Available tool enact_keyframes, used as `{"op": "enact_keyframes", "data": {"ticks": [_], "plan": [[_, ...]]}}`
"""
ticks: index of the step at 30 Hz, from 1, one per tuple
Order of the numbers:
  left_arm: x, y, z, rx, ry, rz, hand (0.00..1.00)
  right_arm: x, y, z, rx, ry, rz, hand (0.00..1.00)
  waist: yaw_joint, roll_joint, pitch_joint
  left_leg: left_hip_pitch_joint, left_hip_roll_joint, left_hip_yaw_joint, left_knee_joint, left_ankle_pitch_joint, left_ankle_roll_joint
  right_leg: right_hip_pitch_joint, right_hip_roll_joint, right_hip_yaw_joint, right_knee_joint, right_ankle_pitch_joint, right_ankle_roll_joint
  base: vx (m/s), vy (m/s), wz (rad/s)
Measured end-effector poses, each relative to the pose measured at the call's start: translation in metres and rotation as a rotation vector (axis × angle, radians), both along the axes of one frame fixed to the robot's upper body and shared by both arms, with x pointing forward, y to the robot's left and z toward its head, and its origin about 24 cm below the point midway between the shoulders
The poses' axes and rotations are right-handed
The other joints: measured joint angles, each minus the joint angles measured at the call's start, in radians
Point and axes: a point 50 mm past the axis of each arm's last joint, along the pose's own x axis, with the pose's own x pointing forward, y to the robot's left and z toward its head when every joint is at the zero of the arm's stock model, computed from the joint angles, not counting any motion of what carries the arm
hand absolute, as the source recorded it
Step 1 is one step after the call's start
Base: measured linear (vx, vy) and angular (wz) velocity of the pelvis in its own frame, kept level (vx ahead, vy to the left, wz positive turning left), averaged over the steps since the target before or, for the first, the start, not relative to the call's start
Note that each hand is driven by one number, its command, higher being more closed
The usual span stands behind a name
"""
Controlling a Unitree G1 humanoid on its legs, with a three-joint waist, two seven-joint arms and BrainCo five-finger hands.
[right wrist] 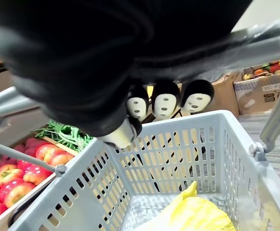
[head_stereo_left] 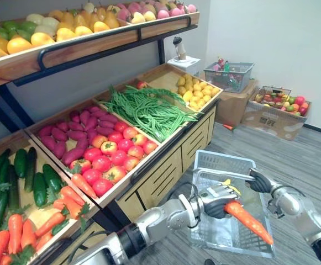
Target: Pick vegetable in the basket
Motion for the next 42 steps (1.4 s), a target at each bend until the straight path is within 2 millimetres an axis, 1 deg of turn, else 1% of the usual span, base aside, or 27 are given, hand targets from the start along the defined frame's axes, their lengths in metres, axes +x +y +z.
{"op": "enact_keyframes", "data": {"ticks": [2,4,7,9,12,13,14,17,22,27,33,36,38,40,41,42], "plan": [[0.005,0.001,-0.008,0.027,0.025,0.04,1.0,0.004,0.003,0.005,0.001,-0.016,0.013,1.0,-0.006,-0.001,0.0,0.002,-0.001,0.003,0.0,-0.001,-0.002,0.0,0.0,0.005,0.0,-0.001,-0.001,-0.01,-0.014,-0.06],[0.013,0.007,-0.021,0.078,0.043,0.105,1.0,0.011,0.011,0.01,-0.002,-0.031,0.048,1.0,-0.015,-0.002,0.001,0.01,-0.001,0.014,0.0,-0.003,-0.004,-0.001,0.004,0.015,0.0,-0.001,-0.001,0.0,-0.02,-0.14],[0.019,0.014,-0.035,0.149,0.05,0.163,1.0,0.014,0.018,0.011,0.008,-0.04,0.066,1.0,-0.021,-0.005,0.003,0.017,-0.001,0.027,0.0,-0.006,-0.008,-0.001,0.01,0.027,0.003,-0.002,-0.002,0.0,-0.022,-0.14],[0.02,0.017,-0.046,0.198,0.068,0.185,1.0,0.016,0.02,0.012,0.017,-0.046,0.071,1.0,-0.024,-0.01,0.007,0.02,-0.001,0.037,0.0,-0.007,-0.009,-0.003,0.014,0.037,0.004,-0.003,-0.001,-0.02,-0.038,-0.11],[0.02,0.018,-0.054,0.247,0.061,0.19,1.0,0.016,0.023,0.012,0.015,-0.043,0.082,1.0,-0.024,-0.016,0.01,0.027,-0.001,0.049,0.0,-0.008,-0.012,-0.006,0.018,0.048,0.004,-0.003,-0.001,0.0,-0.037,-0.13],[0.02,0.02,-0.057,0.27,0.058,0.193,1.0,0.017,0.025,0.012,0.014,-0.042,0.091,1.0,-0.026,-0.014,0.009,0.03,-0.001,0.053,0.001,-0.008,-0.012,-0.006,0.02,0.052,0.005,-0.003,-0.001,0.01,-0.035,-0.12],[0.02,0.021,-0.06,0.28,0.063,0.203,0.0,0.018,0.027,0.012,0.012,-0.041,0.099,1.0,-0.027,-0.018,0.012,0.033,-0.001,0.057,0.002,-0.008,-0.012,-0.006,0.022,0.055,0.005,-0.003,-0.001,0.0,-0.039,-0.13],[0.024,0.025,-0.063,0.298,0.058,0.235,0.0,0.02,0.029,0.015,0.016,-0.053,0.104,1.0,-0.028,-0.028,0.017,0.035,-0.002,0.068,0.003,-0.008,-0.012,-0.011,0.026,0.066,0.009,-0.003,-0.001,-0.01,-0.042,-0.12],[0.029,0.027,-0.066,0.314,0.073,0.276,0.0,0.023,0.03,0.017,0.015,-0.061,0.106,1.0,-0.029,-0.026,0.018,0.036,-0.002,0.078,0.006,-0.008,-0.012,-0.018,0.032,0.074,0.014,-0.003,-0.001,0.0,-0.049,-0.06],[0.031,0.028,-0.065,0.31,0.072,0.284,0.0,0.023,0.03,0.017,0.016,-0.062,0.105,1.0,-0.037,-0.025,0.019,0.038,-0.002,0.079,0.006,-0.009,-0.014,-0.017,0.032,0.074,0.019,-0.003,-0.001,-0.02,-0.059,0.0],[0.031,0.026,-0.064,0.304,0.07,0.28,0.0,0.023,0.029,0.017,0.014,-0.06,0.103,1.0,-0.037,-0.011,0.028,0.038,-0.002,0.078,0.006,-0.013,-0.019,-0.017,0.032,0.074,0.019,-0.003,-0.001,-0.04,-0.074,0.0],[0.032,0.024,-0.061,0.295,0.061,0.275,0.0,0.023,0.029,0.016,0.017,-0.057,0.096,1.0,-0.036,-0.009,0.03,0.035,-0.001,0.075,0.003,-0.014,-0.02,-0.016,0.031,0.072,0.02,-0.004,-0.002,-0.04,-0.071,0.03],[0.032,0.018,-0.052,0.262,0.035,0.261,0.0,0.024,0.029,0.016,0.033,-0.061,0.076,1.0,-0.033,-0.013,0.036,0.034,-0.001,0.068,0.0,-0.013,-0.02,-0.013,0.028,0.064,0.024,-0.01,-0.001,-0.05,-0.087,0.15],[0.031,0.004,-0.026,0.154,-0.028,0.219,0.0,0.022,0.018,0.014,0.074,-0.069,-0.004,1.0,-0.02,-0.018,0.045,0.03,0.002,0.031,0.0,-0.012,-0.018,0.003,0.015,0.026,0.029,-0.021,-0.002,-0.04,-0.084,0.44],[0.03,0.001,-0.019,0.119,-0.038,0.208,0.0,0.021,0.014,0.013,0.086,-0.068,-0.029,1.0,-0.017,-0.019,0.046,0.027,0.003,0.018,0.0,-0.012,-0.018,0.005,0.011,0.013,0.033,-0.026,-0.002,-0.02,-0.05,0.6],[0.027,-0.003,-0.007,0.057,-0.049,0.196,0.0,0.018,0.007,0.011,0.105,-0.069,-0.07,1.0,-0.013,-0.022,0.048,0.019,0.004,-0.008,0.0,-0.011,-0.016,0.008,0.002,-0.013,0.043,-0.035,-0.002,-0.01,-0.037,0.74]]}}
